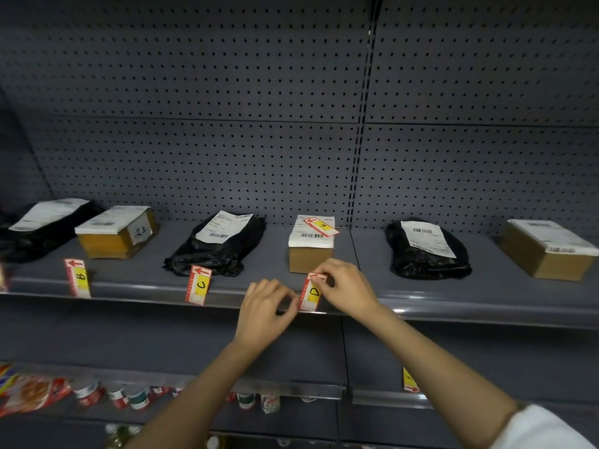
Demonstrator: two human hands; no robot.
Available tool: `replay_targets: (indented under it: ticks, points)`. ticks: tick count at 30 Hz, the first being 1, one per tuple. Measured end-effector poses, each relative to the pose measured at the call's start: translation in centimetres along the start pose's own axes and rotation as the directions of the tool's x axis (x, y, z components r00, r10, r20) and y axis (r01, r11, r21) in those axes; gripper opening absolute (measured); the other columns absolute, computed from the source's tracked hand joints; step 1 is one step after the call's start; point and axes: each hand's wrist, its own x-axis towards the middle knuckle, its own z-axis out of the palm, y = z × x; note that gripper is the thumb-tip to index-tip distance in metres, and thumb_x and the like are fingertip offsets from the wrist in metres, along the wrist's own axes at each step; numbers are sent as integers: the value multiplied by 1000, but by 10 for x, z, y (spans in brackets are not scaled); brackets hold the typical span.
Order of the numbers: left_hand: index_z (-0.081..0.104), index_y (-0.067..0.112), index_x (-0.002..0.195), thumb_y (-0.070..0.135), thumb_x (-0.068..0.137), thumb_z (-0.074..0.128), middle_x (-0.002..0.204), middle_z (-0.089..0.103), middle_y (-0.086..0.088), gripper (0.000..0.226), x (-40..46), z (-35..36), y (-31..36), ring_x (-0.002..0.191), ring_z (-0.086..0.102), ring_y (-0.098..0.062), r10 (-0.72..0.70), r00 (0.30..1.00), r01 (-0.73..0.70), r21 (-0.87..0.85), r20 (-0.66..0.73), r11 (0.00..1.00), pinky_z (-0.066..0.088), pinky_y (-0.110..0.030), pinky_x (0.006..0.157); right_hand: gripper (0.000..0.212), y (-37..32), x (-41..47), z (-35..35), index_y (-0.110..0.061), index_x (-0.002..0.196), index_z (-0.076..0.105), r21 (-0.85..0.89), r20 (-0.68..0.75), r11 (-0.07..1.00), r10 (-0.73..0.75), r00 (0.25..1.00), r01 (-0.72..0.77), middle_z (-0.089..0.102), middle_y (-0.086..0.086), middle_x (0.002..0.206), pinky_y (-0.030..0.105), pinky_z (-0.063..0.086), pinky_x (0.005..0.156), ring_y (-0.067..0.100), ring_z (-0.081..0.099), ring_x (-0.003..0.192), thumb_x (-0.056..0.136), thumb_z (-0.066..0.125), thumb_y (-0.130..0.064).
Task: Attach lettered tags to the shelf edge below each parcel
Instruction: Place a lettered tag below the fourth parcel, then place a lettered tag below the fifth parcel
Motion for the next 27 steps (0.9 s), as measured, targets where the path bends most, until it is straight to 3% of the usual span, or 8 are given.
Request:
replay_targets:
  ticks: [3, 6, 10, 12, 15, 19, 22, 27]
  points:
    - [61, 21, 90, 33, 83, 49, 82, 62, 3, 18, 18, -17, -2, 79, 54, -15, -43, 994, 37, -63, -98, 997, 30, -25, 73, 24, -1, 11, -15, -22, 95, 64, 96, -151, 993, 81, 985, -67, 65, -5, 95, 26, 43, 73, 9, 56, 82, 92, 50, -41]
    - [61, 19, 90, 24, 83, 56, 84, 63, 2, 10, 47, -33, 1, 81, 55, -17, -8, 992, 5, -26, -128, 1000, 31, -26, 73, 23, 6, 34, -28, -21, 104, 58, 180, -235, 951, 291, 927, -252, 63, -4, 101, 24, 39, 64, 10, 55, 84, 92, 50, -39]
    - [62, 19, 89, 22, 84, 60, 86, 63, 0, 7, 78, -39, 12, 84, 54, -21, 68, 994, -63, 55, -89, 997, 33, -30, 77, 40, 15, 71, -27, -15, 116, 51, 286, -128, 816, 551, 824, -502, 64, 5, 116, 33, 44, 76, 23, 59, 104, 90, 51, -46]
    - [62, 19, 89, 24, 84, 59, 87, 63, 0, 8, 86, -39, 18, 86, 54, -21, 77, 993, -73, 47, -89, 996, 37, -32, 80, 48, 17, 84, -21, -12, 119, 49, 260, -64, 778, 604, 794, -571, 62, 9, 122, 34, 44, 83, 27, 58, 111, 88, 54, -48]
    - [63, 19, 90, 24, 84, 59, 89, 63, -1, 9, 92, -39, 25, 87, 54, -22, 105, 991, -102, 36, -82, 994, 39, -35, 81, 40, 23, 94, -12, -12, 113, 54, 241, -22, 738, 654, 757, -630, 62, 10, 121, 31, 41, 77, 28, 59, 108, 87, 59, -42]
    - [63, 18, 90, 22, 83, 60, 89, 64, -1, 9, 98, -34, 31, 86, 56, -23, 163, 983, -162, 20, -79, 987, 40, -35, 78, 18, 37, 87, -22, -14, 100, 56, 360, -135, 753, 626, 768, -550, 66, 8, 104, 31, 42, 72, 29, 61, 98, 87, 58, -27]
    - [62, 19, 89, 23, 80, 58, 88, 65, 0, 10, 103, -22, 58, 86, 56, -22, 209, 974, -214, -52, -92, 975, 41, -35, 76, 11, 50, 65, -47, -13, 95, 59, 479, -222, 785, 541, 811, -392, 63, 4, 87, 40, 49, 81, 25, 61, 85, 85, 63, -16]
    - [60, 20, 89, 30, 80, 60, 88, 64, 0, 14, 96, 23, 124, 85, 56, -23, 372, 928, -369, -119, 3, 922, 42, -36, 73, 11, 83, 6, -103, -9, 96, 64, 414, -296, 856, 449, 843, -311, 64, 5, 86, 43, 49, 82, 19, 57, 77, 90, 57, -16]
